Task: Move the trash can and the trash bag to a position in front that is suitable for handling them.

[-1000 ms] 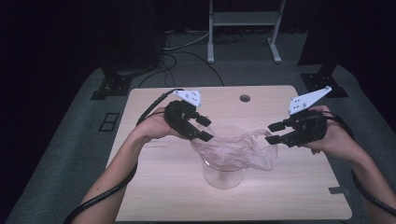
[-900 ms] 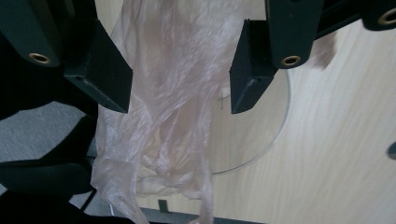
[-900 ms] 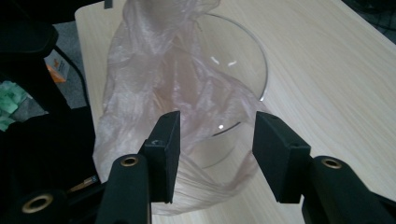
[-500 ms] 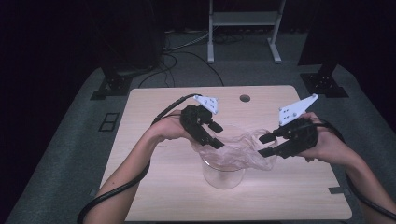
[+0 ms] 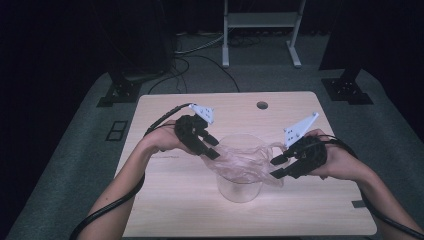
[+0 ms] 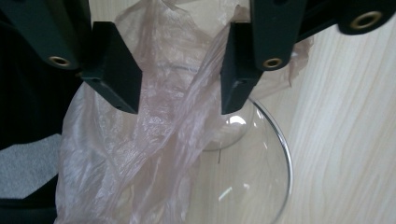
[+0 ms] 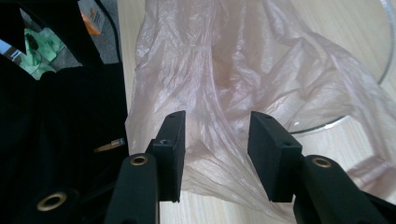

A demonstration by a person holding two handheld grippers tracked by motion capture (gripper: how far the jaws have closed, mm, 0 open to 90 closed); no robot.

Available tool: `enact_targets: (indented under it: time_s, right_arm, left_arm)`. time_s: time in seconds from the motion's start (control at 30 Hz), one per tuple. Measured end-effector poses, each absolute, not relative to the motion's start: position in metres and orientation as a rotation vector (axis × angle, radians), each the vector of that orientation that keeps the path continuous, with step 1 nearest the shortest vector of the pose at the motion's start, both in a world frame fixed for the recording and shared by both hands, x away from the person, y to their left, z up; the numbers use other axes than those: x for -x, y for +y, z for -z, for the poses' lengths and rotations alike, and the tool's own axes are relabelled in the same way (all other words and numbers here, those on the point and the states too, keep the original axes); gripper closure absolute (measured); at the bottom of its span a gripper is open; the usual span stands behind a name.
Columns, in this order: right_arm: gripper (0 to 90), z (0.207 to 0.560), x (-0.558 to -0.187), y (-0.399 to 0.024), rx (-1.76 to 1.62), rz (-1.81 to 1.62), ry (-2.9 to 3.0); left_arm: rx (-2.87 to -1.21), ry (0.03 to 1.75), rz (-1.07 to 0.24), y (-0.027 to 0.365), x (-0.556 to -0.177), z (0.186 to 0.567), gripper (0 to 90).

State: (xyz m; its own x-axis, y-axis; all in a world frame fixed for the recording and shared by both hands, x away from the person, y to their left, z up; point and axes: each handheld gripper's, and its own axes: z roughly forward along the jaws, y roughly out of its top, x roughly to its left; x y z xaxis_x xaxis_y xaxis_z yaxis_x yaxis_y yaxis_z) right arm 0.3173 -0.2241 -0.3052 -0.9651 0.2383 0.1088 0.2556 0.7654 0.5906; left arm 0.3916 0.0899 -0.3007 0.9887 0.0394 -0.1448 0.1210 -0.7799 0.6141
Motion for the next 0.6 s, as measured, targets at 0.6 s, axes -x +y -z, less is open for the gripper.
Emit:
enact_targets:
  time_s: [0.6]
  right_arm:
    - [90.0, 0.314, -0.308, -0.216, 0.380, 0.883, -2.878]
  left_arm:
    - [-2.396, 0.058, 0.254, 0.105, -0.361, 0.308, 88.4]
